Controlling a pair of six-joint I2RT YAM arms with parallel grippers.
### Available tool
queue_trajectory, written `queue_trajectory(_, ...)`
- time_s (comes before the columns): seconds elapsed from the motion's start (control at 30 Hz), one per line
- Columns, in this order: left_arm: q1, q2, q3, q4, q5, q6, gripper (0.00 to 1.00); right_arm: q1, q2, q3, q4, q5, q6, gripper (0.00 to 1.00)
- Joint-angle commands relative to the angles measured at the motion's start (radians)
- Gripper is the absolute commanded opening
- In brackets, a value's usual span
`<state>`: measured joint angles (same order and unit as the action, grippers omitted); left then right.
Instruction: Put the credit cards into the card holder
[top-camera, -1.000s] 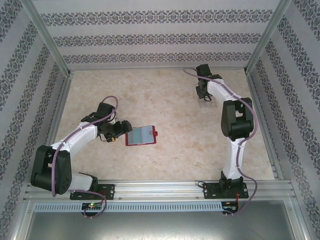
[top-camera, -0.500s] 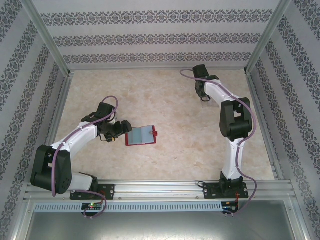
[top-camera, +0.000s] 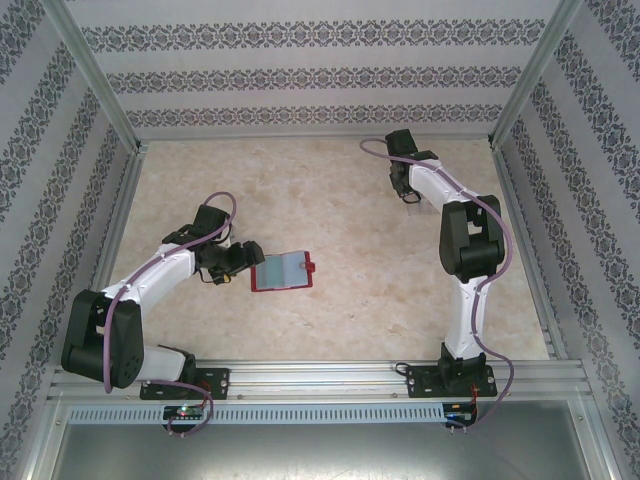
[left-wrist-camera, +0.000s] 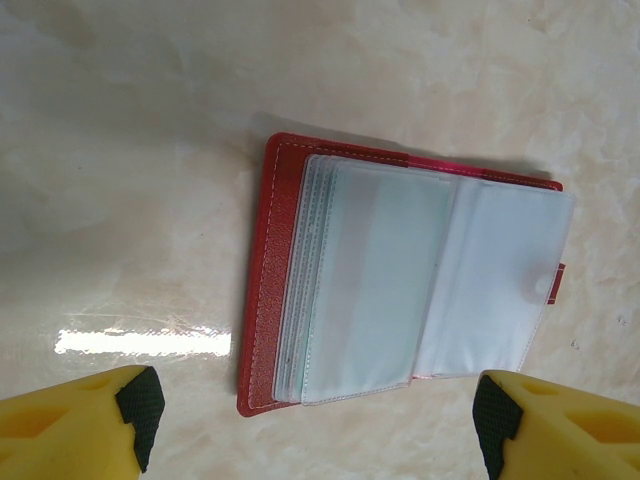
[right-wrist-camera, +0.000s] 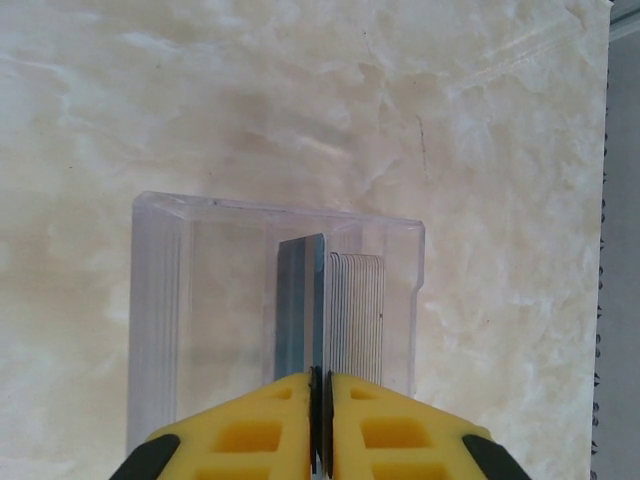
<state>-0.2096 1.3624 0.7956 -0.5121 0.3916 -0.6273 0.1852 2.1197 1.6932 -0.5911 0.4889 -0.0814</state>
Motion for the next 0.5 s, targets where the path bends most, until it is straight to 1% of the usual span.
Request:
queue_trajectory(0.0,-0.003,0.003,-0.011,0.006,-0.005,0.012,0.83,-0.011,-0.033,0.003,-0.018,0.017,0.006,0.13)
queue_trajectory(0.07,-0.003,0.002,-0.011,0.006,-0.005,0.014,0.83,-0.011,-0.033,0.008,-0.022,0.022,0.006,0.14)
queue_trajectory(0.13,-0.002,0.002,-0.010,0.004,-0.004,0.013,0.83,-0.010,-0.032,0.010,-0.022,0.039,0.008,0.23)
queue_trajectory(0.17,-0.002,0.001,-0.009,0.006,-0.005,0.013,0.83,-0.010,-0.031,0.010,-0.022,0.043,0.005,0.26)
queue_trajectory(0.23,-0.003,0.003,-0.009,0.006,-0.005,0.012,0.83,-0.011,-0.030,0.012,-0.022,0.054,0.000,0.28)
queue_trajectory(0.43,-0.003,0.003,-0.011,0.006,-0.005,0.015,0.83,-0.011,-0.024,0.012,-0.022,0.100,-0.013,0.29)
queue_trajectory(0.47,-0.002,0.003,-0.011,0.006,-0.004,0.014,0.83,-0.009,-0.023,0.012,-0.021,0.110,-0.014,0.30)
